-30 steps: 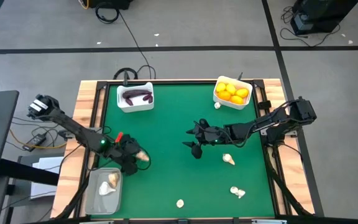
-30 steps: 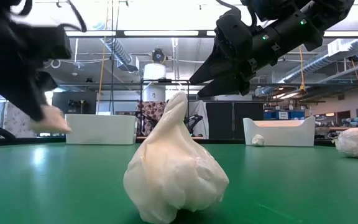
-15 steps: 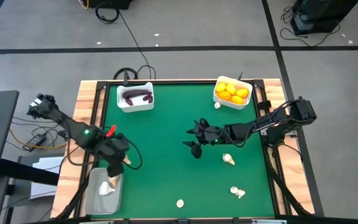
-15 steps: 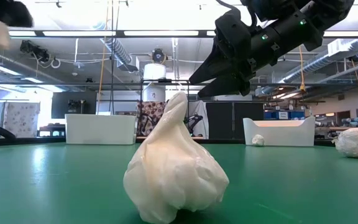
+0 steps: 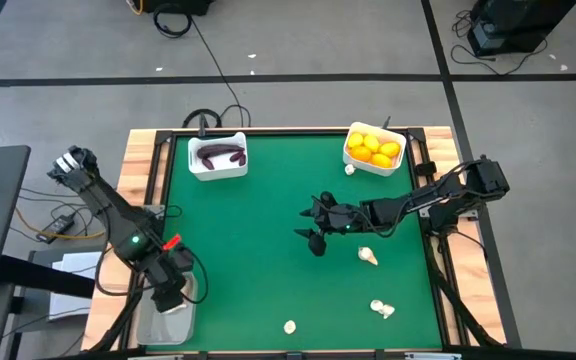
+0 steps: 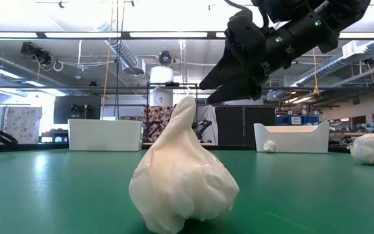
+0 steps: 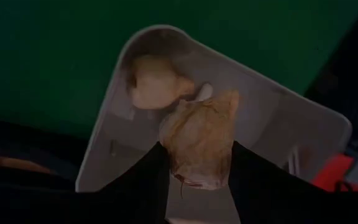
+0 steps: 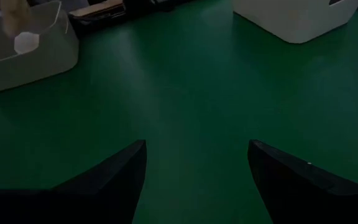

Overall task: Sort produce into baskets
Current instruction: Put the middle left white garlic into the gray bin, then put the top right white garlic into the gray bin

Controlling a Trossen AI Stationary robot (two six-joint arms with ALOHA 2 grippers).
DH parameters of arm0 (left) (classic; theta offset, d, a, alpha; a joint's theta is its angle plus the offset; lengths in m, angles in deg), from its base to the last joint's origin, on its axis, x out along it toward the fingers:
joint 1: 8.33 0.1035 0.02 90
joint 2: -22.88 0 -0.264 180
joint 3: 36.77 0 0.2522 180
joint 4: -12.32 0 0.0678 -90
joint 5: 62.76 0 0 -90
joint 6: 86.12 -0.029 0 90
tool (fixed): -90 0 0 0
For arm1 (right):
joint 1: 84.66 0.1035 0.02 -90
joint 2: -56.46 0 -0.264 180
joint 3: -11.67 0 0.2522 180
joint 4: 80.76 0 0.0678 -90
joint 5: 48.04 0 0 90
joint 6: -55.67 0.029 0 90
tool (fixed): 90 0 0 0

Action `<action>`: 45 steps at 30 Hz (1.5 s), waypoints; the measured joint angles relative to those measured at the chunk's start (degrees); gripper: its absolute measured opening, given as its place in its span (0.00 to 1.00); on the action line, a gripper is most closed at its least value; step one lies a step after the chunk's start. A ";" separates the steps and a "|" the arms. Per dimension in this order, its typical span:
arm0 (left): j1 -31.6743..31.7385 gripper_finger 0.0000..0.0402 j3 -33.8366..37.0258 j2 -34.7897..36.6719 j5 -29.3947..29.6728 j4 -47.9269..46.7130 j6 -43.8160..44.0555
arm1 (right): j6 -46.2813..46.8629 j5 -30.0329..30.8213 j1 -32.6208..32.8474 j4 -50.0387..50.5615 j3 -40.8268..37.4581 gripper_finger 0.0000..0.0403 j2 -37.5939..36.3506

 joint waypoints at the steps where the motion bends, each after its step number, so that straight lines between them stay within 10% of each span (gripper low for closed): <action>1: -0.21 0.38 0.91 0.00 0.02 0.65 1.00 | 0.36 -0.18 0.00 -0.03 0.00 0.72 0.00; 15: -0.37 0.52 3.31 0.02 -2.58 1.38 4.38 | -2.02 -3.56 -2.01 0.08 0.00 0.72 0.00; 25: -1.01 0.53 3.31 0.02 7.02 3.48 4.09 | -0.38 -3.48 -2.80 2.10 0.04 0.72 0.00; 39: -0.40 0.84 3.31 0.01 -0.87 3.14 5.42 | -7.23 -2.99 -3.47 3.83 0.04 0.72 0.00; 45: -0.22 0.84 2.60 0.02 9.24 4.61 -0.55 | -12.94 4.83 -8.68 20.62 4.66 0.72 0.00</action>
